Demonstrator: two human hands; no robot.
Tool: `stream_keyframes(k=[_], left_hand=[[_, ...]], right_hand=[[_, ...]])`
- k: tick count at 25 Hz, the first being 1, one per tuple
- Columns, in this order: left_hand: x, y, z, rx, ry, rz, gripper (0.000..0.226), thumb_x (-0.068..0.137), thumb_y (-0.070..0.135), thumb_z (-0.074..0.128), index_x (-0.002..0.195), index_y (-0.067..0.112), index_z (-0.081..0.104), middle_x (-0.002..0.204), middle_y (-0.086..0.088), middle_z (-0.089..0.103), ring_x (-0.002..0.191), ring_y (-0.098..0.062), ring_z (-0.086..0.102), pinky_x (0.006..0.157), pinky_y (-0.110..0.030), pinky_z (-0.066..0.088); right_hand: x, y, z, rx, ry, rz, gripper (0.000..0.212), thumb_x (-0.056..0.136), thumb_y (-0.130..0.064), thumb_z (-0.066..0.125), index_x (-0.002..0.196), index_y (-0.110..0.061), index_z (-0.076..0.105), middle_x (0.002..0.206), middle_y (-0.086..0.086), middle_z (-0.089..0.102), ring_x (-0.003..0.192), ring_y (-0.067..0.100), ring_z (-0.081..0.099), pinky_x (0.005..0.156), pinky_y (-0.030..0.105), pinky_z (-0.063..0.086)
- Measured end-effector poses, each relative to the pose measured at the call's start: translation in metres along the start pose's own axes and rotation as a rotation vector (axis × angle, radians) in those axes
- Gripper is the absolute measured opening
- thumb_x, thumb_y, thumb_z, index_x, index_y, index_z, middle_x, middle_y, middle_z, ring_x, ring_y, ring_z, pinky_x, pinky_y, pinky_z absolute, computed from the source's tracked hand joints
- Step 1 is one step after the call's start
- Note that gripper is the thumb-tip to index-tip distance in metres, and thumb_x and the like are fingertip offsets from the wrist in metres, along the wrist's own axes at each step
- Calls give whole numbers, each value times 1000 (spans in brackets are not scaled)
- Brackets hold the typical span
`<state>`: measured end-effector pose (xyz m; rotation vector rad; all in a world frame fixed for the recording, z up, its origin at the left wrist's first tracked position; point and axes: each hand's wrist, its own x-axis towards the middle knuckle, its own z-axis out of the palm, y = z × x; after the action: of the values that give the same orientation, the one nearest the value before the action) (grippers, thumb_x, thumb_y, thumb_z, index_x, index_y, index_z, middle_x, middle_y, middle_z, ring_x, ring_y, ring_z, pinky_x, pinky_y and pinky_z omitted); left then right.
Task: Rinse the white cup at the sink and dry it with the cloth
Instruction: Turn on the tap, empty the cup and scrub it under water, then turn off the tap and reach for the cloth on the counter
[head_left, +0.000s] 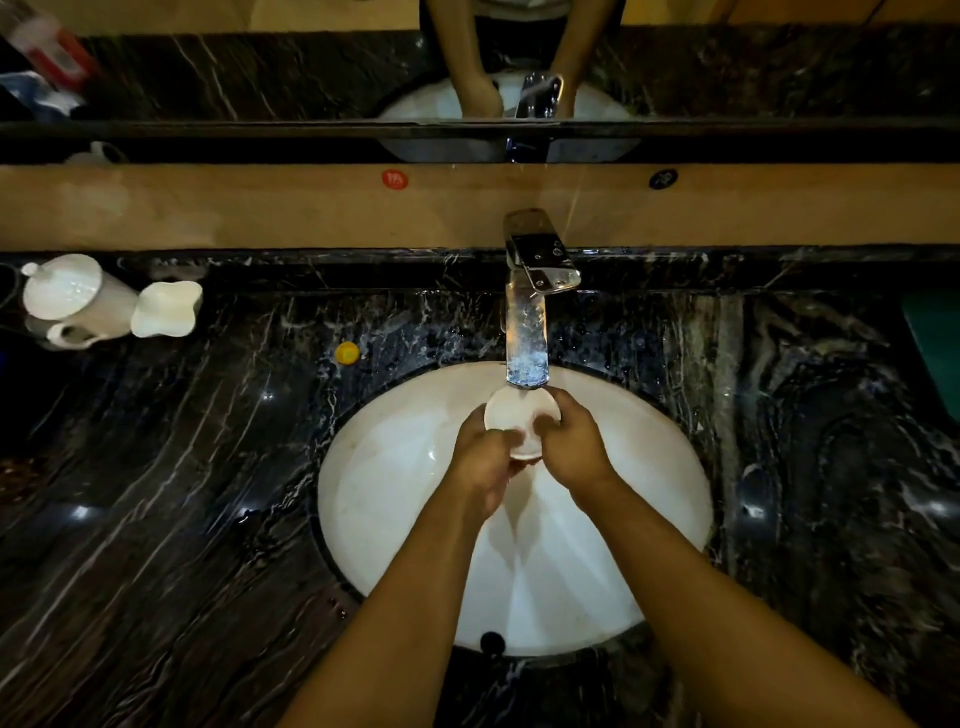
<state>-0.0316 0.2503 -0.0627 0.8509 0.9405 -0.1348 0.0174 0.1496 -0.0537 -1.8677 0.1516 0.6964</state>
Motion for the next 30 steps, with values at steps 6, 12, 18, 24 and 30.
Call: stream_keyframes(k=[6,12,18,24,30], left_hand=[[-8,2,-3,-19,57,-7,35,90,-13,56,121,4,59,123,-25,62,101,-44,66,86,-58,58],[-19,8,1,-121,54,12,38,91,-12,59,127,-3,56,131,-27,56,113,-52,60,69,-46,65],[-21,17,-5,-98,80,31,50,82,-21,52,128,0,56,134,-26,54,98,-44,66,88,-56,59],[-21,17,-11,-141,55,48,46,82,-19,48,122,2,57,125,-25,58,77,-38,76,90,-58,56],[-25,19,-15,-206,59,48,48,85,-16,45,130,-1,54,127,-25,55,96,-44,67,70,-44,64]], right_hand=[[-11,-48,-30,-4,25,-99,37,95,-13,44,121,-15,70,111,0,69,98,12,62,79,25,48],[-19,-137,-49,98,146,-317,60,93,-62,47,68,-12,68,52,-4,58,48,8,53,48,20,44],[-18,-143,-43,83,12,-200,49,97,-44,56,75,-3,67,58,3,52,45,9,43,47,22,37],[-22,-129,-34,232,14,-153,33,101,-27,55,76,-7,63,65,5,54,46,10,40,45,22,32],[-18,-123,-38,216,-20,-188,34,101,-33,56,83,-7,67,63,0,57,45,5,43,43,17,36]])
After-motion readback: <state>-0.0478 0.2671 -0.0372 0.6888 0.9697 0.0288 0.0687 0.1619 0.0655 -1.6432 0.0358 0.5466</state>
